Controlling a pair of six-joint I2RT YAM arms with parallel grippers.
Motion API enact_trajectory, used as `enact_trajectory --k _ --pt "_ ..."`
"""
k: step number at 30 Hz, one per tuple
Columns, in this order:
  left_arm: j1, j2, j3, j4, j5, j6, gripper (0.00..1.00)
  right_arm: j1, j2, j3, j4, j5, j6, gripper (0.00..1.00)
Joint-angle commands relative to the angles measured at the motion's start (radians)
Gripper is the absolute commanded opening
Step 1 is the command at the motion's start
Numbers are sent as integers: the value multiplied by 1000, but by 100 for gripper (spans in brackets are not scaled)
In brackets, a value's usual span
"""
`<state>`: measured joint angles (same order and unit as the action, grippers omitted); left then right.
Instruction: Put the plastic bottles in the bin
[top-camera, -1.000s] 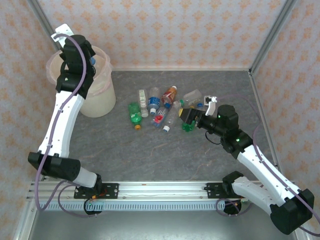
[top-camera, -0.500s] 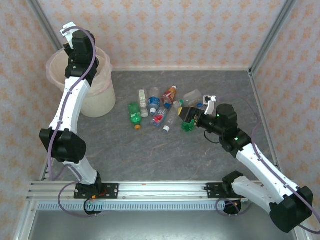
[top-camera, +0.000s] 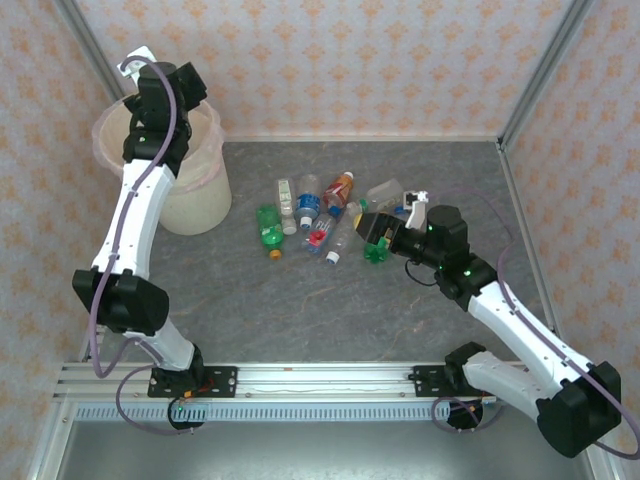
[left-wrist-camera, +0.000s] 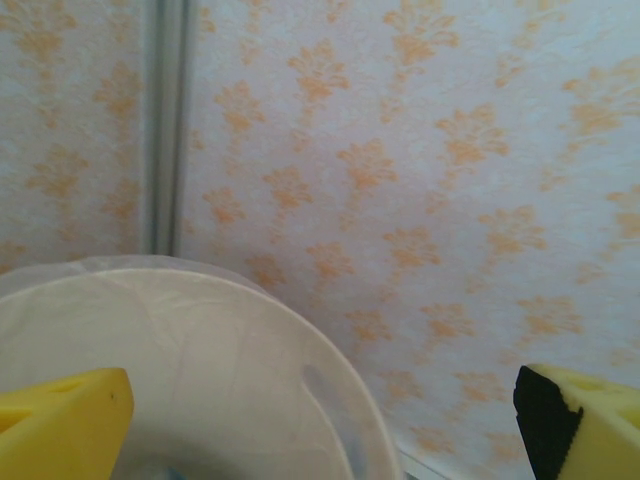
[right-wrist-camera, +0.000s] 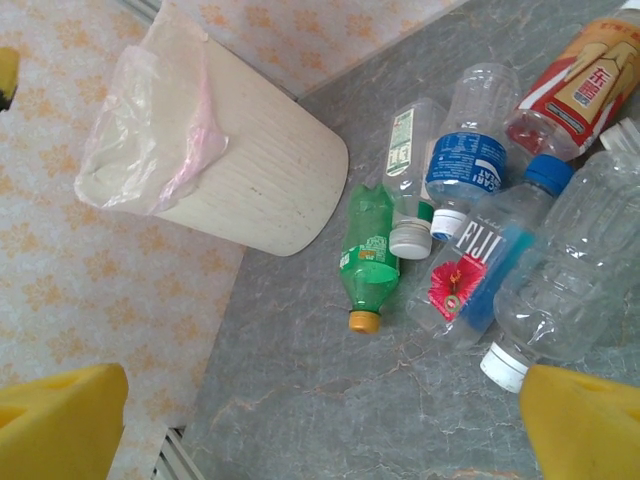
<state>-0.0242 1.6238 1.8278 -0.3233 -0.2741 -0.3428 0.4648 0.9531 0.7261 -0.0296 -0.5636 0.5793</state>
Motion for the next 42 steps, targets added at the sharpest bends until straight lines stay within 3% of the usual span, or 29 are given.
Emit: enact_trajectory --k 1,7,16,21,27,31,42 --pt "-19 -76 -39 -36 150 -92 99 -3 30 62 -33 44 49 100" --pt "-116 -193 -237 44 275 -156 99 -37 88 73 -56 17 92 100" --pt "-284 -352 -551 151 424 -237 99 -168 146 21 -68 -76 136 100" --pt "-401 -415 -696 218 402 -237 99 -211 192 27 -110 -87 119 100" --pt "-508 -450 -842 293 399 -278 99 -231 200 48 -167 13 74 100" --pt "-566 -453 -911 333 397 -278 99 -233 223 67 -217 149 10 100" --pt "-606 -481 -1046 428 392 -285 99 -298 401 118 -252 291 -90 98"
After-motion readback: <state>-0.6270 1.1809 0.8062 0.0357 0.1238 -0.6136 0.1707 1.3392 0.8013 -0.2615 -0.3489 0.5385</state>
